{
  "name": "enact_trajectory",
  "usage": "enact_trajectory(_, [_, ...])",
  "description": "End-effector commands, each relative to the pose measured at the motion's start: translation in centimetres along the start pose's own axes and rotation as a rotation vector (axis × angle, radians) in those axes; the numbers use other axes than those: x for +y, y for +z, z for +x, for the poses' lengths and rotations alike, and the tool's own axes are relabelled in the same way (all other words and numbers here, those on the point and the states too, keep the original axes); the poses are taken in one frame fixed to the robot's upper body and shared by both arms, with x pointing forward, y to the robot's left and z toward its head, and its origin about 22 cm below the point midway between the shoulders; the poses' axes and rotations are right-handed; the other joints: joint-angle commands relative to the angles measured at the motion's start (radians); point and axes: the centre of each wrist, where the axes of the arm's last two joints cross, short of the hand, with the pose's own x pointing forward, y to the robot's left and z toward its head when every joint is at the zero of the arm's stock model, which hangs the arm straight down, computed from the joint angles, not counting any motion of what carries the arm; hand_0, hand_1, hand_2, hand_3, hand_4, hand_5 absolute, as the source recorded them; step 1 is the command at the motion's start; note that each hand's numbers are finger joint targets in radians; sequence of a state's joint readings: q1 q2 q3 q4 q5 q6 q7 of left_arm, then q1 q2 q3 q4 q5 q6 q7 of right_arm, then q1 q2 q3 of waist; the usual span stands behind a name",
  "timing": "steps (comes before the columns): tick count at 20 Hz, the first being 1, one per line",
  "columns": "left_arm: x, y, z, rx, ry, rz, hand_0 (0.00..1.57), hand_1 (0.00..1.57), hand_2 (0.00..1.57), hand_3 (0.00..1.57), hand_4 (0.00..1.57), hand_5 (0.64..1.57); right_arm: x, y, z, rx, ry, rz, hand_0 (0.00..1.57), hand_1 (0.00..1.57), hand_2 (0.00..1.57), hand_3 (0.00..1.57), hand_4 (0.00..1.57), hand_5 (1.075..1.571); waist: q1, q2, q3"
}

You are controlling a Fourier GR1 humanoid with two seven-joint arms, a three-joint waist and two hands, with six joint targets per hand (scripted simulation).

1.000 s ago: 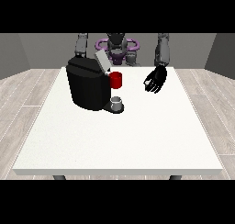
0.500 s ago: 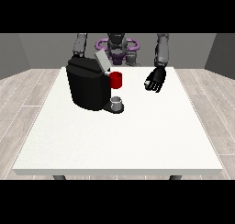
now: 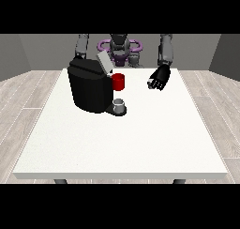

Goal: Insert the coffee pod into the coffee machine and close the lid

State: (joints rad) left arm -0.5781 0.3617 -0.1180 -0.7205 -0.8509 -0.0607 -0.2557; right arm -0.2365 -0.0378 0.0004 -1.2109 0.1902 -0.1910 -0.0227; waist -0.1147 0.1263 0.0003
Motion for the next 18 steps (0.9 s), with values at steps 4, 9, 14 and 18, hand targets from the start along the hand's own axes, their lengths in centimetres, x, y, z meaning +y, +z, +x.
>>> enact_trajectory(4, [2.4, -1.0, 0.8, -0.055, 0.121, 0.013, 1.45, 1.45, 1.43, 1.35, 0.53, 1.571, 0.5, 1.0, -1.1, 0.034, 0.028, 0.010, 0.00, 0.00, 0.00, 0.00, 0.00, 1.571, -0.017, -0.042, -0.0005])
enact_trajectory(9, [4.0, -3.3, 7.9, -0.143, 0.095, -0.149, 1.37, 1.37, 1.38, 1.33, 0.50, 1.571, 0.2, 0.7, -3.4, 0.144, 0.012, -0.026, 0.00, 0.00, 0.00, 0.00, 0.00, 1.571, 0.074, -0.159, 0.0003])
enact_trajectory(14, [7.2, -3.6, 8.5, -0.148, 0.112, -0.083, 1.42, 1.42, 1.40, 1.34, 0.56, 1.571, -1.3, 0.4, -3.0, 0.056, -0.011, -0.016, 0.00, 0.00, 0.00, 0.00, 0.00, 1.571, 0.016, -0.121, 0.0000])
enact_trajectory(18, [11.4, -3.0, 5.3, -0.083, 0.118, 0.003, 1.42, 1.42, 1.40, 1.34, 0.56, 1.571, 1.8, 0.4, 0.7, -0.043, -0.041, 0.062, 0.00, 0.00, 0.00, 0.00, 0.00, 1.571, -0.083, -0.070, -0.0006])
